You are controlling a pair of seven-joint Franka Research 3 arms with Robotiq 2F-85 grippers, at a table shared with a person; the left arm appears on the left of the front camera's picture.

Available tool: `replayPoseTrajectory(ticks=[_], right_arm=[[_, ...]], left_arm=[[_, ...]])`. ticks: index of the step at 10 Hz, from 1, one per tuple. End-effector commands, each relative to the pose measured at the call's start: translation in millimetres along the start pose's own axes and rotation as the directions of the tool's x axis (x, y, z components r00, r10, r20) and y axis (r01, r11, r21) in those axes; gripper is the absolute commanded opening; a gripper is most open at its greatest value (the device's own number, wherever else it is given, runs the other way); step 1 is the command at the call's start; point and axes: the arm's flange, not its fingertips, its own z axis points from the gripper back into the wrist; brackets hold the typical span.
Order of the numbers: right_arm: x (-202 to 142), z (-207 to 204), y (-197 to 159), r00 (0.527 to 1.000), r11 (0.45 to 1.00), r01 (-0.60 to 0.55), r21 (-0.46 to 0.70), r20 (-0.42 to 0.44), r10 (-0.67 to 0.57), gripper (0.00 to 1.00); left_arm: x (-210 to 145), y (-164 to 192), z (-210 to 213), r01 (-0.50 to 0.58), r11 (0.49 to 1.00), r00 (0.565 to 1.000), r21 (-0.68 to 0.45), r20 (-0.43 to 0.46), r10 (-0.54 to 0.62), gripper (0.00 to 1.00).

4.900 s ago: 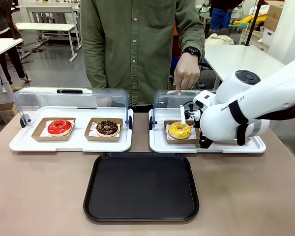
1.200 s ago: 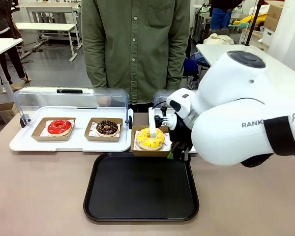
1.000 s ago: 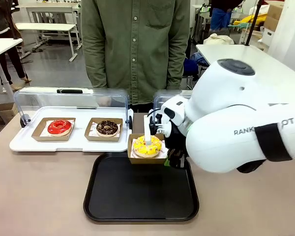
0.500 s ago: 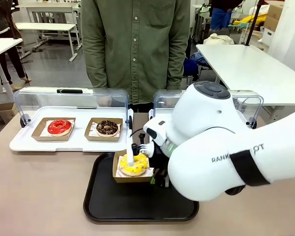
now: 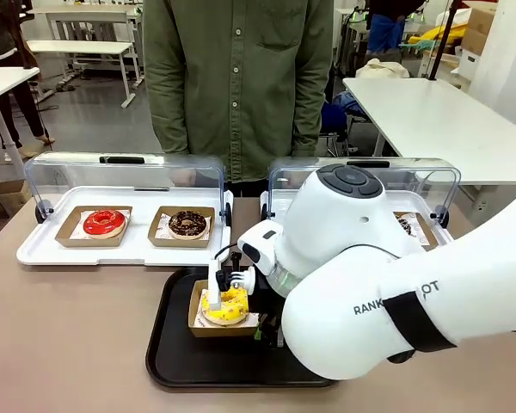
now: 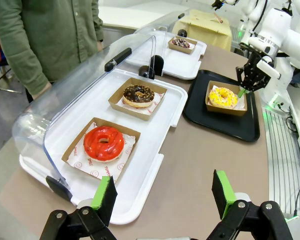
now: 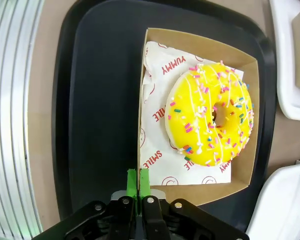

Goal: Move the third donut from the left to the tray.
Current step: Pick up the Paper togo box containing the Donut indicated by the person and place it on the Handle tray.

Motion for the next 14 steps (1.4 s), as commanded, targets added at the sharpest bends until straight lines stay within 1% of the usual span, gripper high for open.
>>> replayPoseTrajectory(ticks=[1, 4, 7, 8, 9, 10, 11, 12, 13, 14], right_arm=[[-105.8, -1.9, 92.3, 1.000, 0.999, 0.023, -0.048, -0.003, -0.023, 0.00], [-112.0, -5.1, 90.2, 0.998, 0.998, 0.039, -0.041, -0.039, -0.040, 0.00], [-112.5, -5.4, 87.9, 0.998, 0.999, 0.040, -0.029, -0.043, -0.042, 0.00], [-114.2, -3.0, 86.0, 0.998, 0.999, 0.040, -0.025, -0.039, -0.041, 0.60], [-115.3, -0.3, 85.6, 0.998, 0.999, 0.043, -0.021, -0.036, -0.044, 0.59], [-115.9, 6.3, 85.8, 0.998, 0.998, 0.053, -0.024, -0.029, -0.054, 1.00], [-115.2, 13.1, 85.5, 0.998, 0.998, 0.060, -0.031, -0.020, -0.060, 0.63], [-112.6, 21.4, 86.7, 0.997, 0.997, 0.071, -0.027, -0.011, -0.071, 1.00], [-110.1, 33.2, 87.4, 0.998, 0.997, 0.070, -0.031, 0.007, -0.070, 1.00], [-107.5, 45.2, 88.0, 0.998, 0.997, 0.067, -0.033, 0.015, -0.067, 0.94]], left_arm=[[1.2, -1.5, -0.4, 0.003, 1.000, 1.000, -0.003, 0.002, -0.003, 1.00], [1.2, -1.5, -0.4, 0.003, 1.000, 1.000, -0.003, 0.002, -0.003, 1.00], [1.2, -1.5, -0.4, 0.003, 1.000, 1.000, -0.003, 0.002, -0.003, 1.00], [1.2, -1.5, -0.4, 0.003, 1.000, 1.000, -0.003, 0.002, -0.003, 1.00], [1.2, -1.5, -0.4, 0.003, 1.000, 1.000, -0.003, 0.002, -0.003, 1.00], [1.2, -1.5, -0.4, 0.003, 1.000, 1.000, -0.003, 0.002, -0.003, 1.00], [1.2, -1.5, -0.4, 0.003, 1.000, 1.000, -0.003, 0.002, -0.003, 1.00], [1.2, -1.5, -0.4, 0.003, 1.000, 1.000, -0.003, 0.002, -0.003, 1.00], [1.2, -1.5, -0.4, 0.003, 1.000, 1.000, -0.003, 0.002, -0.003, 1.00], [1.2, -1.5, -0.4, 0.003, 1.000, 1.000, -0.003, 0.002, -0.003, 1.00]])
